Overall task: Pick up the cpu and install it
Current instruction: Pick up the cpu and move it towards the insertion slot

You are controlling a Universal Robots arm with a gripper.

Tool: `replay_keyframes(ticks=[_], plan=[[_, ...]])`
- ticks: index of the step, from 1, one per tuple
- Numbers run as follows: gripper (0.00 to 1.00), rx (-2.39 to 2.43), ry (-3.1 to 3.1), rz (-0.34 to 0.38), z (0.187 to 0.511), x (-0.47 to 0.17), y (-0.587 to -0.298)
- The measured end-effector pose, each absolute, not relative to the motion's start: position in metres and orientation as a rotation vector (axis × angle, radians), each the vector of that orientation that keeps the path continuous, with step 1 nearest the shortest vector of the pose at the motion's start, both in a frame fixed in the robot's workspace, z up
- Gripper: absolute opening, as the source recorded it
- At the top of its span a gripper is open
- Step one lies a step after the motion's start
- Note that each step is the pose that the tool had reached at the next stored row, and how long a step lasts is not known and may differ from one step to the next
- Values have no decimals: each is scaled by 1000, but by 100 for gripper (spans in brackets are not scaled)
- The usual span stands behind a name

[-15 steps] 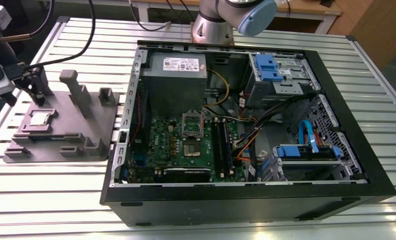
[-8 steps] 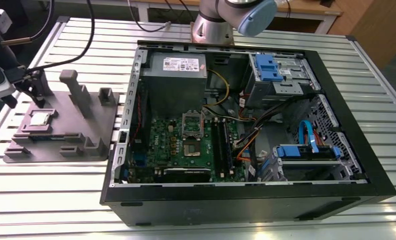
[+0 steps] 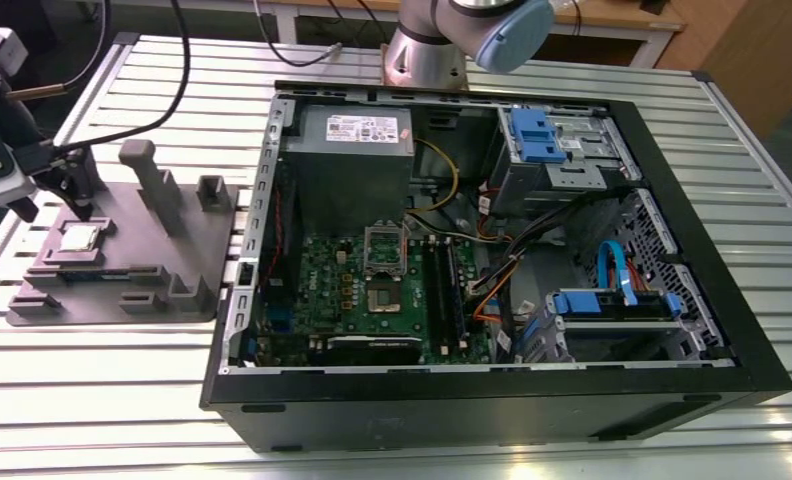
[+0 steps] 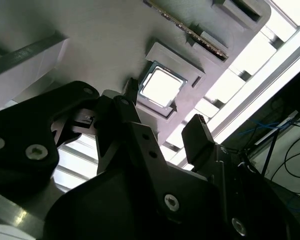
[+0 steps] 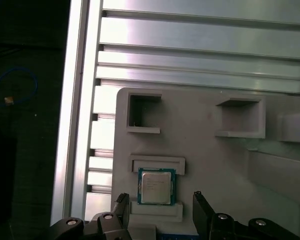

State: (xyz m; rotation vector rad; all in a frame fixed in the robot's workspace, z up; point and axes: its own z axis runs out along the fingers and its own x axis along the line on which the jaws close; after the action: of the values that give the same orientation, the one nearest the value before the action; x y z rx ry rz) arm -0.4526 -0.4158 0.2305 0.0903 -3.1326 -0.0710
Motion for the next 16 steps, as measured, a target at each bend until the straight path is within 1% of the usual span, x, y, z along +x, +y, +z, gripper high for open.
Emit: replay_keyframes(ticks=[16], plan=[[62, 90, -3133, -71, 227, -453, -416]])
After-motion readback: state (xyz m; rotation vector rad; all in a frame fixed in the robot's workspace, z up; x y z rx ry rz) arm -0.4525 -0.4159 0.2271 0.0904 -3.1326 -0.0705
